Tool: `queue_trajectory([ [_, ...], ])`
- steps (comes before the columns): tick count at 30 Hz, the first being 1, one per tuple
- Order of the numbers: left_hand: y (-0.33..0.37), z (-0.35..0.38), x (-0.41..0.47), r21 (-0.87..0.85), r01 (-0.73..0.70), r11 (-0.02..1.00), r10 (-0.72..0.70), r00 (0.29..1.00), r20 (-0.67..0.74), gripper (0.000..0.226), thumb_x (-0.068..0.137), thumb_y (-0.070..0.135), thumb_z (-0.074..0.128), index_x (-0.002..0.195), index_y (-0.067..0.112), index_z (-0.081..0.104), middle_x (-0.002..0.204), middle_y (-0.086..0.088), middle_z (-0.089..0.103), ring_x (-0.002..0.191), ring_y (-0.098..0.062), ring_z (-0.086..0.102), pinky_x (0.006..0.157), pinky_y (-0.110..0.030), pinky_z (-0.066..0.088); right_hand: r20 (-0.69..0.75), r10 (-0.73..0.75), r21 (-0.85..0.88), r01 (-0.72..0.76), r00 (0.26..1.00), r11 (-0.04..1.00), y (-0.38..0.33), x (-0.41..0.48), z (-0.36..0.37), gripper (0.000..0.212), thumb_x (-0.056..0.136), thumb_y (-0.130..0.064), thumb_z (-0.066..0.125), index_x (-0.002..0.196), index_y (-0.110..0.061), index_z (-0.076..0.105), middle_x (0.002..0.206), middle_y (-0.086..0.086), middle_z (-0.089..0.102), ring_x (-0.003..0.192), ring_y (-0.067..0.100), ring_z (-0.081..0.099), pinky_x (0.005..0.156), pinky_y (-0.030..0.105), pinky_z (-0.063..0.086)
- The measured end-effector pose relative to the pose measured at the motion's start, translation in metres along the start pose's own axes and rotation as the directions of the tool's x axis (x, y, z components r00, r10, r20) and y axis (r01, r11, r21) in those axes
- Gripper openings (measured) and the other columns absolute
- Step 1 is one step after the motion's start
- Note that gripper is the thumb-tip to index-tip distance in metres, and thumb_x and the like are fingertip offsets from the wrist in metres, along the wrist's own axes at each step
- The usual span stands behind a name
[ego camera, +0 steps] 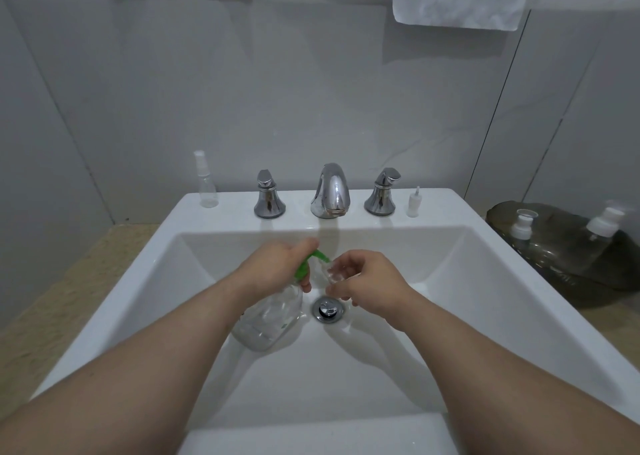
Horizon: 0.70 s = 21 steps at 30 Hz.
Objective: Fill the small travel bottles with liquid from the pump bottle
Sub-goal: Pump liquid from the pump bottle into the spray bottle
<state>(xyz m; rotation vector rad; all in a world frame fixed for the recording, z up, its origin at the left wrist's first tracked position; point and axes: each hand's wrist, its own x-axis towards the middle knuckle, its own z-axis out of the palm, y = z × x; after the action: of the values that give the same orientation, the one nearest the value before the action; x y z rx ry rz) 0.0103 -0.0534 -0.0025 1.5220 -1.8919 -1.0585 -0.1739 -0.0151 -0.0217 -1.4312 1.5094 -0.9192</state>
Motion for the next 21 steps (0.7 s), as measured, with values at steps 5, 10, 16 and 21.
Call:
queue_trajectory([
  [5,0.001,0.0004,-0.0001,0.002,0.009,1.0,-0.009,1.0,-0.005,0.061,0.103,0.049,0.042,0.064,0.01,0.07,0.073,-0.005,0.078,0.07,-0.018,0.059,0.066,-0.031,0.045,0.002,0.007,-0.007,-0.007,1.0,1.0,0.0012,0.0007,-0.0002,0.028,0.066,-0.009,0.084,0.087,-0.023,0.073,0.09,0.003,0.067,0.071,0.017,0.062,0.063,0.029,0.049],
  [10,-0.0004,-0.0014,0.0002,0.009,0.002,1.0,-0.002,1.0,0.019,0.053,0.102,0.036,0.045,0.064,0.01,0.072,0.074,-0.004,0.078,0.066,-0.017,0.053,0.062,-0.029,0.044,0.017,0.018,-0.037,-0.018,1.0,0.999,0.0029,0.0014,0.0001,0.03,0.067,-0.008,0.085,0.091,-0.024,0.074,0.097,0.005,0.07,0.073,0.015,0.063,0.065,0.027,0.048],
  [16,0.0014,-0.0013,0.0001,0.023,0.001,1.0,-0.002,0.999,0.038,0.051,0.101,0.029,0.042,0.065,0.008,0.071,0.075,-0.006,0.079,0.053,-0.007,0.053,0.061,-0.029,0.043,0.02,0.033,-0.055,-0.031,0.999,0.998,0.0035,0.0027,0.0005,0.03,0.068,-0.007,0.085,0.091,-0.023,0.074,0.09,-0.001,0.07,0.073,0.014,0.064,0.064,0.027,0.049],
  [21,-0.0022,-0.0009,-0.0013,0.016,-0.022,1.0,0.021,1.0,0.013,0.068,0.105,0.053,0.04,0.068,0.008,0.073,0.074,-0.004,0.078,0.072,-0.018,0.062,0.071,-0.034,0.047,0.001,0.028,-0.019,-0.028,1.0,0.999,0.0019,0.0017,0.0003,0.029,0.066,-0.009,0.084,0.09,-0.023,0.074,0.088,0.003,0.068,0.071,0.017,0.063,0.063,0.029,0.05],
])
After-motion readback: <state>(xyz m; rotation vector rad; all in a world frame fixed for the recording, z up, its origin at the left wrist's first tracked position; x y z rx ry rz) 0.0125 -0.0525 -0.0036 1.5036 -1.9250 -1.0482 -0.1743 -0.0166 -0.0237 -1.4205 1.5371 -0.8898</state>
